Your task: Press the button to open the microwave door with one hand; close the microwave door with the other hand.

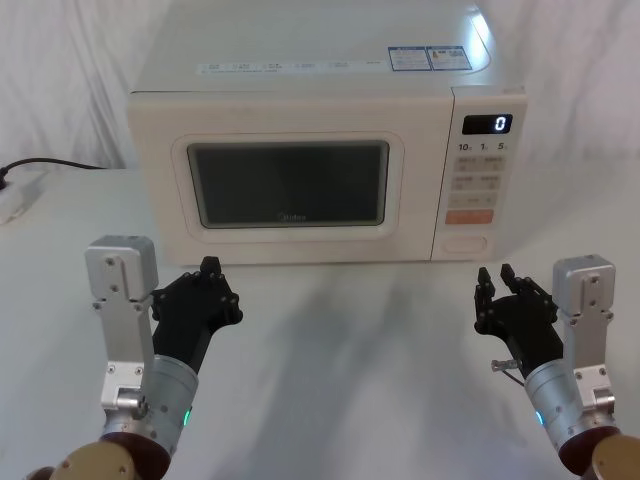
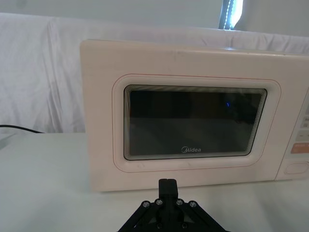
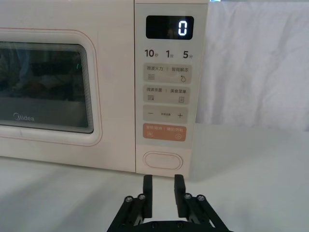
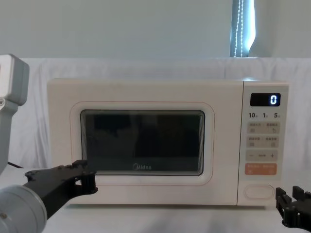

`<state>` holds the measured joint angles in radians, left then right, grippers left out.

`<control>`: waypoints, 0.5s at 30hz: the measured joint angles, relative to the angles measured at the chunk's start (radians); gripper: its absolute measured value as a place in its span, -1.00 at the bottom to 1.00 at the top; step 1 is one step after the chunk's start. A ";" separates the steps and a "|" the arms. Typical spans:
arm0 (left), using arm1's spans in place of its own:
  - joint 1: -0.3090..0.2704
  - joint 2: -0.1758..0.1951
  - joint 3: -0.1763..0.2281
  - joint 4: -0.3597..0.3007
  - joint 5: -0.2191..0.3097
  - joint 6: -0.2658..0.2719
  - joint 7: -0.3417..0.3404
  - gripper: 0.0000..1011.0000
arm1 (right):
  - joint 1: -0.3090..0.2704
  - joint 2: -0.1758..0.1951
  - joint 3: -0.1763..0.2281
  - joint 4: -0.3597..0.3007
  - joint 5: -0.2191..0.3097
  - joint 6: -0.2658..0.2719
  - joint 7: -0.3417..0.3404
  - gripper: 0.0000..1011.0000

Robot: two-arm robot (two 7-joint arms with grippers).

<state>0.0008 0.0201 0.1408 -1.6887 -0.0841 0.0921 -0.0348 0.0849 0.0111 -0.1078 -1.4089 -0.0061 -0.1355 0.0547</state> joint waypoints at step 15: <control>0.000 0.001 0.000 0.000 0.000 0.000 -0.001 -1.00 | 0.000 0.000 0.000 0.000 0.000 0.000 0.000 0.44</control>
<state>0.0009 0.0207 0.1408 -1.6886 -0.0843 0.0918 -0.0357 0.0849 0.0112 -0.1078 -1.4089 -0.0061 -0.1355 0.0547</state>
